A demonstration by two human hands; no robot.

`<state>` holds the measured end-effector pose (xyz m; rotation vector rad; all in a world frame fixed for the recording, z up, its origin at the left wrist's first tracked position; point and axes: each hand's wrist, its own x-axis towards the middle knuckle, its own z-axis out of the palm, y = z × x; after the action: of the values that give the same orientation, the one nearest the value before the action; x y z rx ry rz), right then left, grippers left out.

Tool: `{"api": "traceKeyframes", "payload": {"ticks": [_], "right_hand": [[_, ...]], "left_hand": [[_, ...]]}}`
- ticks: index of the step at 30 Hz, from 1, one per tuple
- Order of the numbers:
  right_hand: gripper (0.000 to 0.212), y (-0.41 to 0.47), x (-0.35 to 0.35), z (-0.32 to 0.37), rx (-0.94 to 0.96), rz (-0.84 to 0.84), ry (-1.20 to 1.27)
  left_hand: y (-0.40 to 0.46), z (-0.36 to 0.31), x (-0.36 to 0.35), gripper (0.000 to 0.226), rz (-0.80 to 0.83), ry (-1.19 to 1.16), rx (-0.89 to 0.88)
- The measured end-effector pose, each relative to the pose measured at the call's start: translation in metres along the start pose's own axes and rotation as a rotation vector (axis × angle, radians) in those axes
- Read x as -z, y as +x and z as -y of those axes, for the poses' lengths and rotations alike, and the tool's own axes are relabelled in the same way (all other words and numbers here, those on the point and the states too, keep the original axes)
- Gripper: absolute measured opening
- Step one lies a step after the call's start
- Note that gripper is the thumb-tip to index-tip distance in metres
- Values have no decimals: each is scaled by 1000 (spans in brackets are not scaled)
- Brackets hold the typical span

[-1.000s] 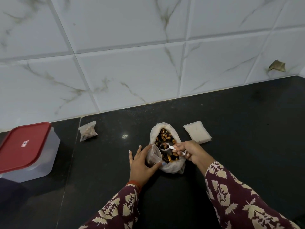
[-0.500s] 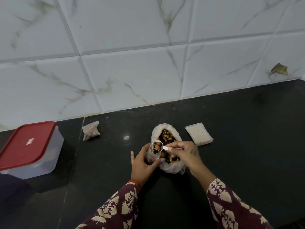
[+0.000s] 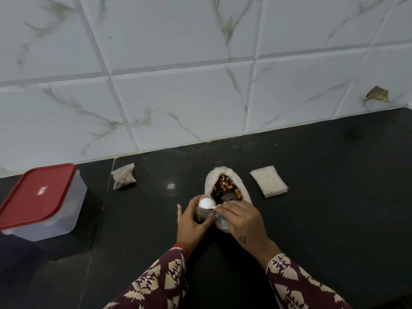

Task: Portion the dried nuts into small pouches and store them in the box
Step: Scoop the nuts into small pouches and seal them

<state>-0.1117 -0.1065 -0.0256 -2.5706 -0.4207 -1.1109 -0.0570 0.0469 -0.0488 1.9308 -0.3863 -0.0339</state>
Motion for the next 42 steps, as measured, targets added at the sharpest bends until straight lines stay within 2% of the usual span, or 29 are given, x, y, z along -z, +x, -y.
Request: {"api": "traceKeyframes", "payload": {"ticks": [8,10,16,19,22,24,26,28,31,33,36,40,42], "right_hand": [[17,8,5,-1,-71,-20,24],[18,10,5,2,-243,-6,139],[14,30,19,4,-1044,68,513],[14,30,19,-5,-1257,63,599],[9,21,11,-9,-1196,233,356],[18,13,8,-7,-1092,309,142],[25,9,7,-4,-929,320,-37],[32,9,7,1,-758,270,-109],[35,15,9,13,-603,181,76],[34,19,7,26,-572,257,215],[33,20,1,38,-598,349,236],[19,26,-1,42,-673,346,320],[16,30,0,43,-685,308,347]], "left_hand": [[-1,-2,1,52,-1,9,22],[-2,-4,1,50,6,9,13],[-2,-3,3,51,1,4,8],[-2,-2,3,50,16,3,14],[-2,-2,3,51,15,-5,14],[-2,-2,4,53,9,-12,14],[-3,-4,5,54,-3,-26,9],[-4,-9,6,55,-4,-49,3],[-4,-12,8,51,9,-75,3],[-5,-11,10,47,40,-86,18],[-8,-8,14,48,83,-96,51],[-14,-10,25,55,120,-229,96],[-14,-13,33,48,106,-348,121]]}}
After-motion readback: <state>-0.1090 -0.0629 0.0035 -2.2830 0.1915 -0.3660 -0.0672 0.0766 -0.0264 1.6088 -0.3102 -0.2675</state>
